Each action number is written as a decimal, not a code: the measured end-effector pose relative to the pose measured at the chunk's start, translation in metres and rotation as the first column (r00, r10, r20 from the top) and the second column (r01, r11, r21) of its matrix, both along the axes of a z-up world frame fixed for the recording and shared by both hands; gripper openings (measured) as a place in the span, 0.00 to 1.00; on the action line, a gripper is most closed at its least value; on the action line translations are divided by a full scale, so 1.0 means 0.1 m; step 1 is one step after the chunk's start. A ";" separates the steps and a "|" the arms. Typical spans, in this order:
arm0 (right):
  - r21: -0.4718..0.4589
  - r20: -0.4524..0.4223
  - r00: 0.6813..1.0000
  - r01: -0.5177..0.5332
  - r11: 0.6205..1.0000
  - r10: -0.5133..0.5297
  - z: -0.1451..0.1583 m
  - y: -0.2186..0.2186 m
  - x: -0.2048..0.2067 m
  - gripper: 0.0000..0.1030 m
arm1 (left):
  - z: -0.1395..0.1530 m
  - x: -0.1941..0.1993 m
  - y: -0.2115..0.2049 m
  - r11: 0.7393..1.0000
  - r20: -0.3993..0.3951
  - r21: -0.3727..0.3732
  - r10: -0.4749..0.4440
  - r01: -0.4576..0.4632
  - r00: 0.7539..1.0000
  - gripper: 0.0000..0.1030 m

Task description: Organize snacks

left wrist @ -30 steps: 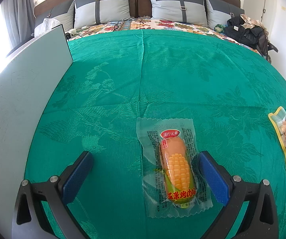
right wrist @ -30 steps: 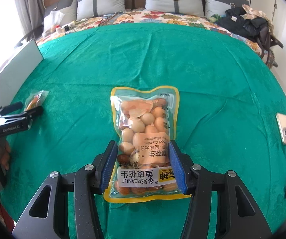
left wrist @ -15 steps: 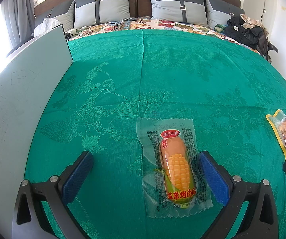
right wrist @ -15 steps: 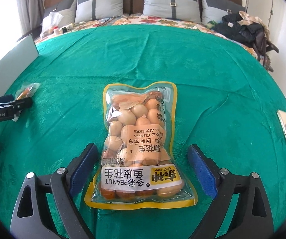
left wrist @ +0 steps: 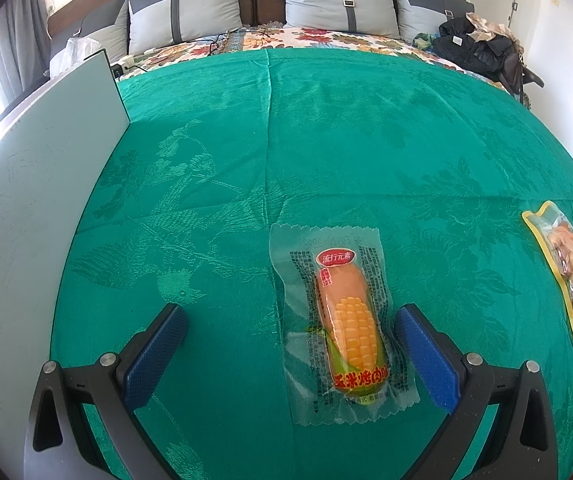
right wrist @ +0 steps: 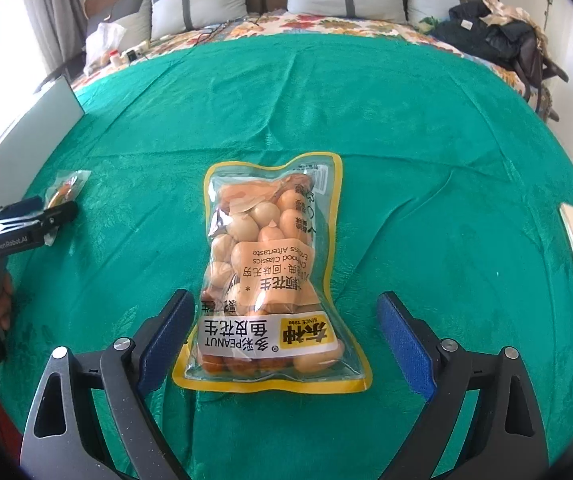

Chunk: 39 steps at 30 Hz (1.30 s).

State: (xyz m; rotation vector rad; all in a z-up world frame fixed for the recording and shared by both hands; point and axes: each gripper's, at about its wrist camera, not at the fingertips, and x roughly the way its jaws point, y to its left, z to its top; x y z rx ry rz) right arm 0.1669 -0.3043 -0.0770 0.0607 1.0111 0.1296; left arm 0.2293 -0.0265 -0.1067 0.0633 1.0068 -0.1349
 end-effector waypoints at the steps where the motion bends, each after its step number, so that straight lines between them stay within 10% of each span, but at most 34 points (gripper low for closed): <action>1: 0.006 0.001 1.000 0.007 1.000 -0.007 0.06 -0.01 0.01 0.91 | 0.00 0.01 0.00 1.000 -0.011 0.003 -0.005 0.005 1.000 1.00; 21: -0.134 -0.203 0.979 -0.045 0.990 0.017 -0.05 0.22 0.49 0.91 | 0.03 0.02 -0.06 1.000 -0.096 0.014 0.012 -0.010 0.995 0.99; 22: -0.129 -0.213 0.977 -0.048 0.990 0.019 -0.09 0.20 0.50 0.89 | 0.05 0.01 -0.09 1.000 -0.100 0.013 -0.010 0.011 0.995 0.92; 24: -0.098 -0.196 0.980 -0.040 0.994 0.020 -0.08 0.14 0.47 0.74 | 0.14 -0.07 -0.15 0.997 -0.060 0.000 -0.076 0.076 0.995 0.45; 26: -0.079 -0.201 0.980 -0.022 0.997 0.006 -0.01 0.06 0.43 0.54 | 0.19 -0.09 -0.14 0.993 -0.084 -0.053 -0.109 0.105 0.990 0.40; 39: 0.207 -0.124 0.992 0.051 0.977 -0.026 0.46 -0.19 -0.15 0.53 | 0.65 -0.67 0.19 0.956 -0.034 -0.286 -0.078 0.065 0.996 0.34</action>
